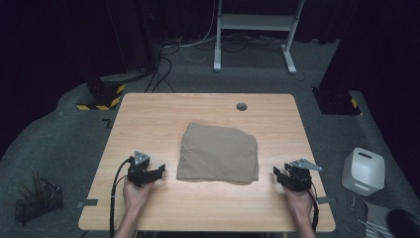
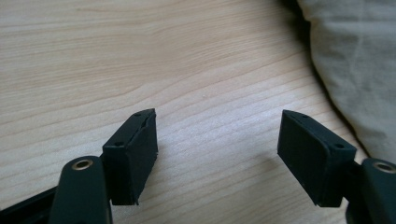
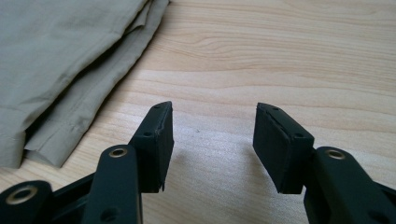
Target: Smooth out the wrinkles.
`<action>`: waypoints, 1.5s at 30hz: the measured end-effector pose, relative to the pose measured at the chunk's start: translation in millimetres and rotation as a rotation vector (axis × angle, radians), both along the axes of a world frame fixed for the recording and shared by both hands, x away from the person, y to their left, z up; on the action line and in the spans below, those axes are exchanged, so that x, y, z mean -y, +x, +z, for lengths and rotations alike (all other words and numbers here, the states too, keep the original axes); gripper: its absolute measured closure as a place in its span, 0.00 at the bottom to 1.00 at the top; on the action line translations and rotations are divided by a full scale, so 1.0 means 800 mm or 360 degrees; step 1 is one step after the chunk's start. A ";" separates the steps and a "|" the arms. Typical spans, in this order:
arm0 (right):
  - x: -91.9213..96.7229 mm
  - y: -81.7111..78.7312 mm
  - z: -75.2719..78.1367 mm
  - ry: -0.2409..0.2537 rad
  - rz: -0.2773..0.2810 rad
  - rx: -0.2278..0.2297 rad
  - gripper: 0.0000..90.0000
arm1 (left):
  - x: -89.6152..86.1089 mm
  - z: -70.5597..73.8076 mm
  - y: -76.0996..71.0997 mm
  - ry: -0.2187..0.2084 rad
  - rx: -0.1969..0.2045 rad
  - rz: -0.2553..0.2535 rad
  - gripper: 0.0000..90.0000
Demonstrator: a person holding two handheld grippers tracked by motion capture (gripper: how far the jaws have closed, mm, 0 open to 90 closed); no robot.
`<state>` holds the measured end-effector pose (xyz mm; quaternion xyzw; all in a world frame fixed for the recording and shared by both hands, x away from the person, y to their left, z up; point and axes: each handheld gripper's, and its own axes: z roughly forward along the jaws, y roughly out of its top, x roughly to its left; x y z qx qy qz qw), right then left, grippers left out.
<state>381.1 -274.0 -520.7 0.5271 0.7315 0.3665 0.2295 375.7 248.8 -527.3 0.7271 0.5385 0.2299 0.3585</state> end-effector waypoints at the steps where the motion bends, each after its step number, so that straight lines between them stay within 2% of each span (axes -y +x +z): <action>1: 0.000 0.000 0.000 -0.0003 -0.0002 0.0001 0.53 | 0.000 0.000 0.000 0.0007 0.0004 0.0003 0.32; 7: 0.000 0.001 0.000 -0.0025 -0.0011 -0.0011 0.53 | 0.001 0.000 0.001 0.0029 -0.0008 0.0020 0.32; 16: -0.004 0.004 -0.002 -0.0140 -0.0028 -0.0059 0.49 | 0.004 -0.001 0.003 0.0095 -0.0023 0.0030 0.31; 27: -0.001 0.006 -0.003 -0.0135 -0.0051 -0.0076 0.37 | 0.004 -0.001 0.003 0.0101 -0.0031 0.0040 0.28; 45: -0.002 0.005 -0.003 -0.0143 -0.0083 -0.0085 0.33 | 0.006 -0.001 0.001 0.0100 -0.0035 0.0047 0.26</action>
